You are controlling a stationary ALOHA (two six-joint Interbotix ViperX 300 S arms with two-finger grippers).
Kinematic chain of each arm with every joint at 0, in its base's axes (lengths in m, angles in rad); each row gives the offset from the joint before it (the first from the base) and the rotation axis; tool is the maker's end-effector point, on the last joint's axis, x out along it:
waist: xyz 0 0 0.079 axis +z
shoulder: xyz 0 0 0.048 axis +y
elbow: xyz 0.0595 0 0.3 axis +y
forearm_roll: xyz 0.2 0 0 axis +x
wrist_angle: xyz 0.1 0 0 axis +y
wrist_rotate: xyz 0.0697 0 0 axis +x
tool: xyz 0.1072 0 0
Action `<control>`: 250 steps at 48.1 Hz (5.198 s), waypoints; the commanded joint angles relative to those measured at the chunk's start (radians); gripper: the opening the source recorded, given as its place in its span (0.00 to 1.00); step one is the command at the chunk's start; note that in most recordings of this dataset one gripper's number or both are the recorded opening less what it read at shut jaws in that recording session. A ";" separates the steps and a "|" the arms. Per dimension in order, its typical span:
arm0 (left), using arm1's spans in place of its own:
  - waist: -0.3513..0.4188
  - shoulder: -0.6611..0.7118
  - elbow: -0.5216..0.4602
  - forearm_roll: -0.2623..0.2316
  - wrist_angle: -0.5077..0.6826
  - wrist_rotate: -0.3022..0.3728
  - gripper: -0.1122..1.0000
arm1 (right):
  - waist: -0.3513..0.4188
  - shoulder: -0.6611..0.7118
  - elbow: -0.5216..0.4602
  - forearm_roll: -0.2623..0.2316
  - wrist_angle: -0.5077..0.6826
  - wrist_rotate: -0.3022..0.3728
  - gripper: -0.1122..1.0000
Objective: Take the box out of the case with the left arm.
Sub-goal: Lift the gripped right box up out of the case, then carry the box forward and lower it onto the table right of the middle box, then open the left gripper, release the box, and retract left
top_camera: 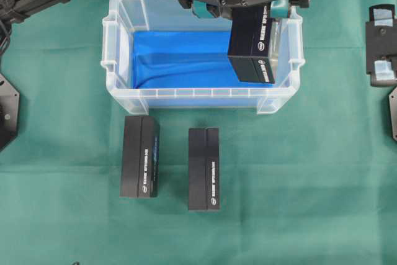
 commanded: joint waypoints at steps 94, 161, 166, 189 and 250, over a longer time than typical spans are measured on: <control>-0.422 -0.091 0.000 0.069 0.037 -0.491 0.64 | 0.000 -0.003 -0.011 -0.002 -0.006 -0.003 0.10; -0.380 -0.117 0.663 0.106 -0.535 -0.492 0.64 | 0.000 -0.005 0.005 -0.002 -0.006 0.000 0.10; -0.380 -0.110 0.684 0.104 -0.545 -0.492 0.64 | 0.000 -0.005 0.008 -0.002 -0.006 0.000 0.10; -0.370 -0.112 0.726 0.100 -0.612 -0.479 0.64 | 0.000 -0.006 0.020 -0.003 -0.006 -0.003 0.10; -0.367 -0.167 0.666 0.080 -0.543 -0.479 0.91 | 0.000 -0.026 0.026 -0.003 -0.006 -0.002 0.10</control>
